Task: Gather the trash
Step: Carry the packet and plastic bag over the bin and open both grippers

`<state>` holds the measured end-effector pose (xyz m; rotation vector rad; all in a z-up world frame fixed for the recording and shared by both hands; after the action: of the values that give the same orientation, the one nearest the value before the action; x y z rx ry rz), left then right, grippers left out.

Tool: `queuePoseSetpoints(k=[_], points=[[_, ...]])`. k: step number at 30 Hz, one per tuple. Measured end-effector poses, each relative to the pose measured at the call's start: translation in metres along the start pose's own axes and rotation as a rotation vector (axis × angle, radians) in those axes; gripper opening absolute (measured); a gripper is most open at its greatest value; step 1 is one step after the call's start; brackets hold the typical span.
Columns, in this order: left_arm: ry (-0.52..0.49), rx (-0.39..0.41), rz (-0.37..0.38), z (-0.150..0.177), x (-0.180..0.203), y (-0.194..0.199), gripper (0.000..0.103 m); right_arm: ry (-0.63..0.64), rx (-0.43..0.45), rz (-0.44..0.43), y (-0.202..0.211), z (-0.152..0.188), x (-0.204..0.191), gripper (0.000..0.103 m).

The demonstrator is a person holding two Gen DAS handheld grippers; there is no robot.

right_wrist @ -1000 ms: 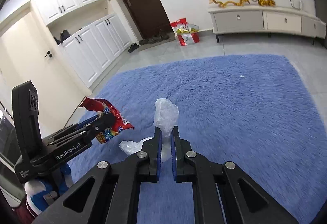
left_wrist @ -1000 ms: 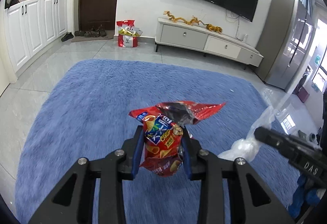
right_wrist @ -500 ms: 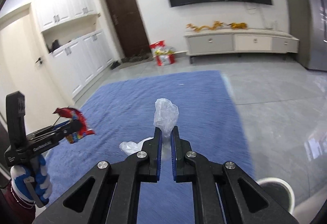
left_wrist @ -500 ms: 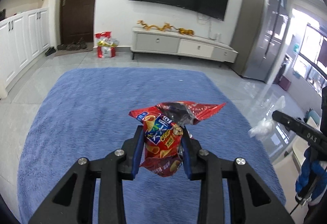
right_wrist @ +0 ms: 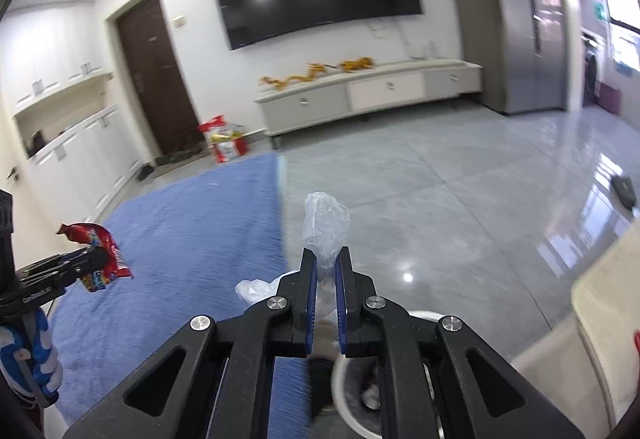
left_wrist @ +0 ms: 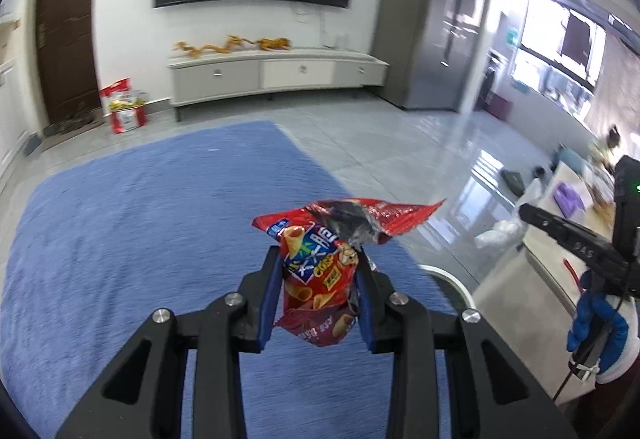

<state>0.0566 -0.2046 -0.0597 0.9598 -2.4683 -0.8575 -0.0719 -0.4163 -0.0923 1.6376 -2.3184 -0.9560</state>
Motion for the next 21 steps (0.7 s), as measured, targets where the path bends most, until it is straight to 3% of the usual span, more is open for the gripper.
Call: queuePoseSetpoints(k=[11, 21], points=[[-0.188, -0.114, 0.104, 0.001, 0.112, -0.063, 0.031, -0.166, -0.098, 0.082, -0.031, 0.058, 0.089, 0.011], [-0.279, -0.248, 0.133, 0.019, 0.163, -0.127, 0.032, -0.288, -0.2, 0.111, -0.063, 0.113, 0.134, 0.012]])
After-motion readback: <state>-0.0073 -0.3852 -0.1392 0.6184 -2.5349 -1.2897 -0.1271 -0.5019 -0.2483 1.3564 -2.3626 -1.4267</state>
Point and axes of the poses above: each gripper's, at about its wrist camera, not at the fingertips, and y roughly against the way its jaws point, x to its right, z to its underside, the point moved 4 cm from there along -y, roughly the way its jaws point, and after that the axes turned 1 degree about -z, right-handed, at the moved point
